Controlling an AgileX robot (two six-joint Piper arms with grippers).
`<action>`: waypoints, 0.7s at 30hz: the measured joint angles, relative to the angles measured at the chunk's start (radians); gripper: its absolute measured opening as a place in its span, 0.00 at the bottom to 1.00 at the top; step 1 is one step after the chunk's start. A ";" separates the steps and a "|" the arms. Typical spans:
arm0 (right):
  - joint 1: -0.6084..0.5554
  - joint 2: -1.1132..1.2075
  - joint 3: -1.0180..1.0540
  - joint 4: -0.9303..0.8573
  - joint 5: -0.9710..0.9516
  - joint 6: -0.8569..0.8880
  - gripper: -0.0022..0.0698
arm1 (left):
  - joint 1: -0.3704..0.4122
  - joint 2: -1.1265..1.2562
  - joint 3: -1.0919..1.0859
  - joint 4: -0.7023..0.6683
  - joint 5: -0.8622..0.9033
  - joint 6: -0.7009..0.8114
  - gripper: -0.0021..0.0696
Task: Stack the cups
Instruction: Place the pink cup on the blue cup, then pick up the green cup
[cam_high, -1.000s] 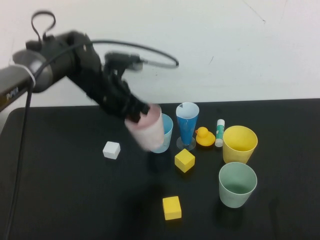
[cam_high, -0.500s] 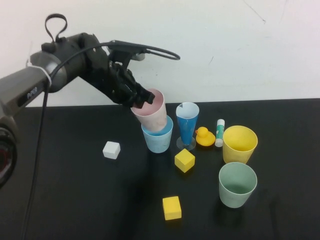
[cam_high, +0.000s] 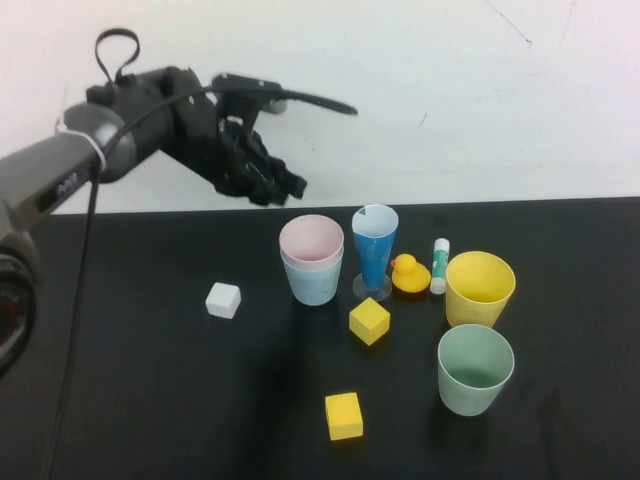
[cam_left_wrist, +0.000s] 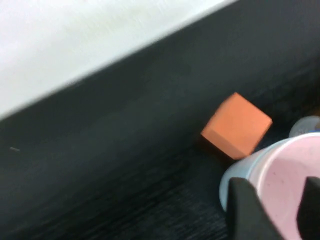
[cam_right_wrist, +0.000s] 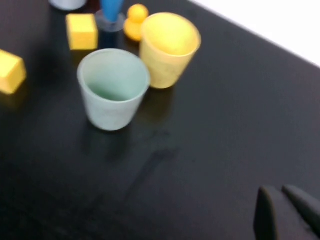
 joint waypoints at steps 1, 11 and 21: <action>0.000 0.017 -0.027 0.002 0.032 -0.005 0.03 | 0.000 -0.014 -0.005 0.024 0.000 -0.017 0.28; 0.000 0.355 -0.348 0.014 0.260 -0.068 0.03 | 0.000 -0.344 -0.026 0.142 -0.026 -0.046 0.04; 0.000 0.703 -0.446 0.251 0.252 -0.344 0.03 | 0.000 -0.737 0.169 0.154 -0.112 -0.043 0.03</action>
